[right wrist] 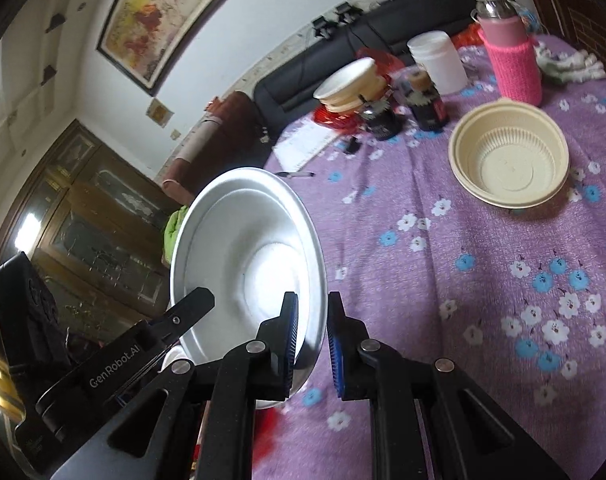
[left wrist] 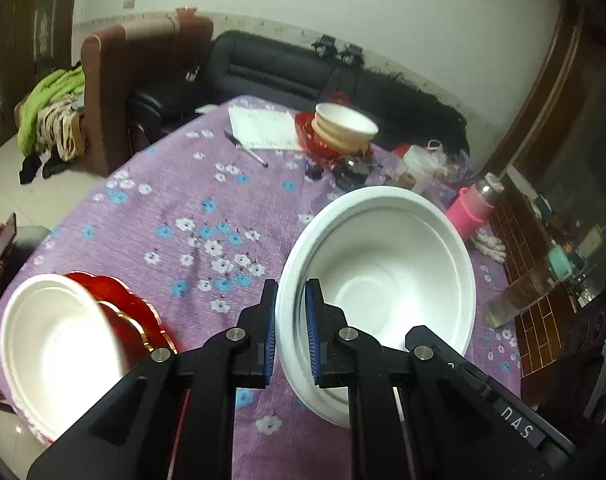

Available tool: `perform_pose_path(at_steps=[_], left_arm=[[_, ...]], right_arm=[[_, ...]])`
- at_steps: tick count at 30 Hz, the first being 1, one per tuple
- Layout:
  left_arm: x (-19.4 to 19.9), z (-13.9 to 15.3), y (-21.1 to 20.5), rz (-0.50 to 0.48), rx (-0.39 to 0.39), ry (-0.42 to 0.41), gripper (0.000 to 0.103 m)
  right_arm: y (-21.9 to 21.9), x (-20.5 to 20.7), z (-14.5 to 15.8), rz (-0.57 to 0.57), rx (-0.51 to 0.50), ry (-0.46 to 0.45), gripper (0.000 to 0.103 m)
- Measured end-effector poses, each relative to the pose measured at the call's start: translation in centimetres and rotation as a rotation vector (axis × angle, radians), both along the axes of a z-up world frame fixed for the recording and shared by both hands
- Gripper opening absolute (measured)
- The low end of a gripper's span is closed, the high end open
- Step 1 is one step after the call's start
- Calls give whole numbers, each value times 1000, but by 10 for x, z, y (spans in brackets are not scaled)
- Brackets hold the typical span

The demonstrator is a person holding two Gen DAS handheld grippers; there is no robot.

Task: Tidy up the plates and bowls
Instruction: 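Carry the white bowl with both grippers toward the red plate stack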

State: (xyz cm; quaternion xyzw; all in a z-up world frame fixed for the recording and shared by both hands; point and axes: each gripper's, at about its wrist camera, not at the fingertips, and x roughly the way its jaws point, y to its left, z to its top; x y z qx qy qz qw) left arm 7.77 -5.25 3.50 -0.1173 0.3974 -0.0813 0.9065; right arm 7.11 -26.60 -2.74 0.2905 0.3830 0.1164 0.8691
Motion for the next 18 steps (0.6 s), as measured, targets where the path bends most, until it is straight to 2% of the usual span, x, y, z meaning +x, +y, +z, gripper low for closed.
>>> perform_pose_path(at_steps=[8, 18], left_arm=[[-41, 22, 33, 6, 7, -73, 11], [-71, 31, 90, 80, 40, -115, 11]], right_arm=[[28, -41, 35, 46, -26, -82, 14], [87, -56, 47, 165, -32, -109, 14]])
